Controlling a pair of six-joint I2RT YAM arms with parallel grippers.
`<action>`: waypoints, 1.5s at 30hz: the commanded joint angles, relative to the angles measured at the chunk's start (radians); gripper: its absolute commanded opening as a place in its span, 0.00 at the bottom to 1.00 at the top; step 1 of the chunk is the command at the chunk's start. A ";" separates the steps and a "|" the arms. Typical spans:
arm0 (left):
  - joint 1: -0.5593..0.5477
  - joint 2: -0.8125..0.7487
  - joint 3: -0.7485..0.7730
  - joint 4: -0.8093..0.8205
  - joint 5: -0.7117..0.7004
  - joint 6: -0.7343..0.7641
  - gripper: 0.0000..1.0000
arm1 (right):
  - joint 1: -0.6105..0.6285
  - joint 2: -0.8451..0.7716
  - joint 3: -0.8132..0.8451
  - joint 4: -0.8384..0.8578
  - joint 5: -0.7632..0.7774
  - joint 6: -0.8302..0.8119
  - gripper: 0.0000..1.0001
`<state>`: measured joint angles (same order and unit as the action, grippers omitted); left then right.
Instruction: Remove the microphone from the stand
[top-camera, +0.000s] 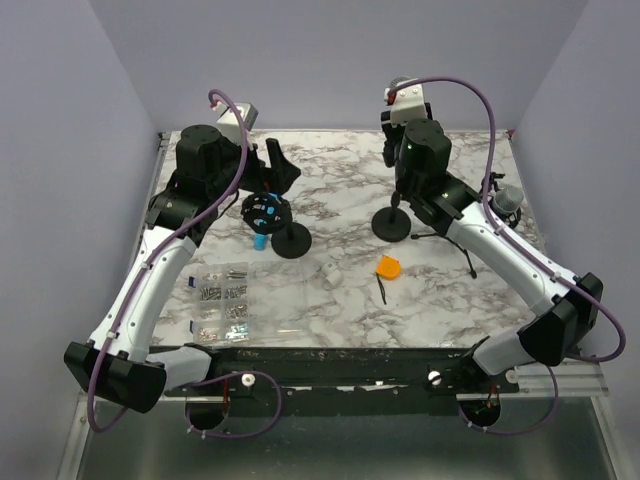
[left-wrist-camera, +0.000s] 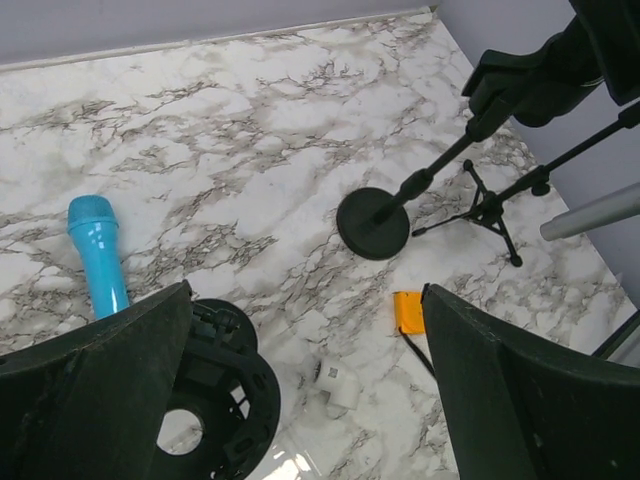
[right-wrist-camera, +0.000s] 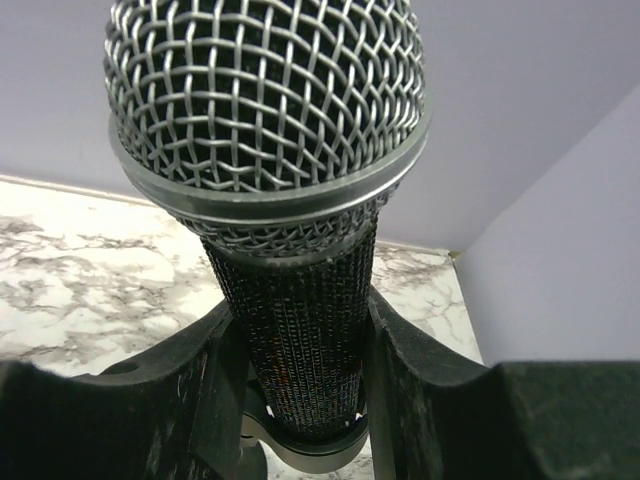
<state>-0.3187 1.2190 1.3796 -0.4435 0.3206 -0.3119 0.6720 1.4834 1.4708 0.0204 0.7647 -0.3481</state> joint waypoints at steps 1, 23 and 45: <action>0.007 -0.024 -0.030 0.075 0.128 -0.025 0.93 | 0.003 -0.038 0.034 -0.054 -0.176 0.126 0.16; -0.038 0.018 -0.169 0.359 0.364 0.021 0.90 | 0.003 -0.009 0.113 -0.139 -0.751 0.275 0.07; -0.175 0.062 -0.579 1.158 0.167 0.120 0.83 | 0.002 0.021 0.153 -0.221 -0.809 0.266 0.08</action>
<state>-0.4870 1.2942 0.9333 0.2977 0.4747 -0.1696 0.6678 1.5040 1.5860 -0.1665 -0.0017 -0.1318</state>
